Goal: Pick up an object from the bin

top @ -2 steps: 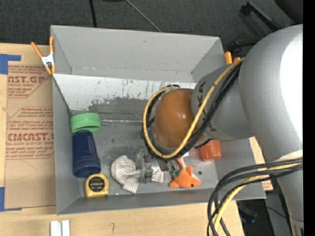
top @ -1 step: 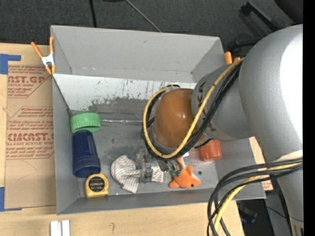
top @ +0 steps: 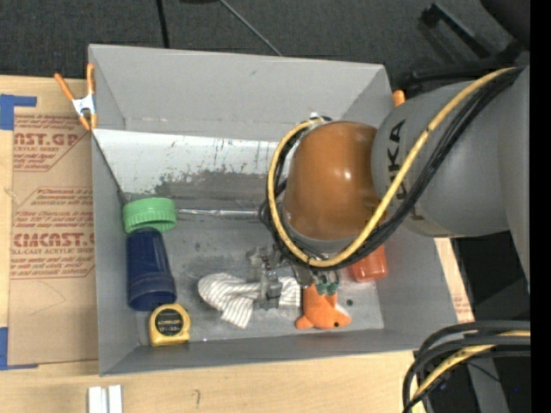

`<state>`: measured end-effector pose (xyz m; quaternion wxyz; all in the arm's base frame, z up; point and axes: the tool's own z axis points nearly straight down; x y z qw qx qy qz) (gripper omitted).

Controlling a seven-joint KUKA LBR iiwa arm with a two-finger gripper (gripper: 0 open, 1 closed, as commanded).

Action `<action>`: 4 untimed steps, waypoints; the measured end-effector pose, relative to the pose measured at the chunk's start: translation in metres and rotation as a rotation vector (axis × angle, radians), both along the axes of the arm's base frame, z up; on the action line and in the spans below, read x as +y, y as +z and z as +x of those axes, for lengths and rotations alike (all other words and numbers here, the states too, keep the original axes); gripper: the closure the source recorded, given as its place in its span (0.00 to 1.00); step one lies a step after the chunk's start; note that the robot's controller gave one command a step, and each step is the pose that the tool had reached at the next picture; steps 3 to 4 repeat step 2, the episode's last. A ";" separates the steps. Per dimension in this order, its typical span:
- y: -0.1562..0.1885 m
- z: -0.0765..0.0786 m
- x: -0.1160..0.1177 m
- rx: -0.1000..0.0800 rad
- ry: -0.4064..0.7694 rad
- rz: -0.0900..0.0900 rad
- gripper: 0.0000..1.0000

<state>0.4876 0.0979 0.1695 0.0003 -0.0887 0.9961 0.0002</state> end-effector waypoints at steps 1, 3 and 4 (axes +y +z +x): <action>0.000 0.000 0.000 0.000 0.000 0.000 1.00; 0.053 0.002 -0.001 0.005 0.012 -0.001 1.00; 0.053 0.002 -0.001 0.005 0.012 -0.001 1.00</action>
Offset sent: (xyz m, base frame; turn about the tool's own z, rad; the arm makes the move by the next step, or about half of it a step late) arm 0.0040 -0.0025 0.0798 -0.0168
